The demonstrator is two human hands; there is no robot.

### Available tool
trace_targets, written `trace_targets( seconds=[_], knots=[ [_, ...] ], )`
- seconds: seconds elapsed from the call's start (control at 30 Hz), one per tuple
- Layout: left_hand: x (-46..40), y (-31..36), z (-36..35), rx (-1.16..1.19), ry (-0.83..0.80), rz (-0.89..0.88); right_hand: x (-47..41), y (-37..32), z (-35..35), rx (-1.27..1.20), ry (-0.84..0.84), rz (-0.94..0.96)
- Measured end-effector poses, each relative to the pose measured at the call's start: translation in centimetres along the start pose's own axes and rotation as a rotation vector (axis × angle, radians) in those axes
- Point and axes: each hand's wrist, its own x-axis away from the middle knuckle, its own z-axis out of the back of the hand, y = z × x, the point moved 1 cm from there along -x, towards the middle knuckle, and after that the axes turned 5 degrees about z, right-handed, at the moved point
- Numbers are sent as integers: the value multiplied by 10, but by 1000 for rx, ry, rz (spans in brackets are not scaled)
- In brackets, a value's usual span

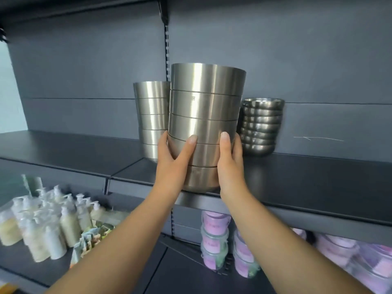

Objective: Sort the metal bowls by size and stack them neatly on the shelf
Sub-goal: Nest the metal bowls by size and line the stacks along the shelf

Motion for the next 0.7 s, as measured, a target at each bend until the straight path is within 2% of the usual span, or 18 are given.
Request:
trace_targets(
  seconds=[0.2,0.33,0.7],
  knots=[
    [5,29,82,11,-24,-105,35,-21,-68,-54,-45,32],
    [1,36,155,38,5,-105,56,-22,-140,-72,-75,24],
    [-36,45,388,-46,219,-90,113,9,-375,-170,-247,22]
  ],
)
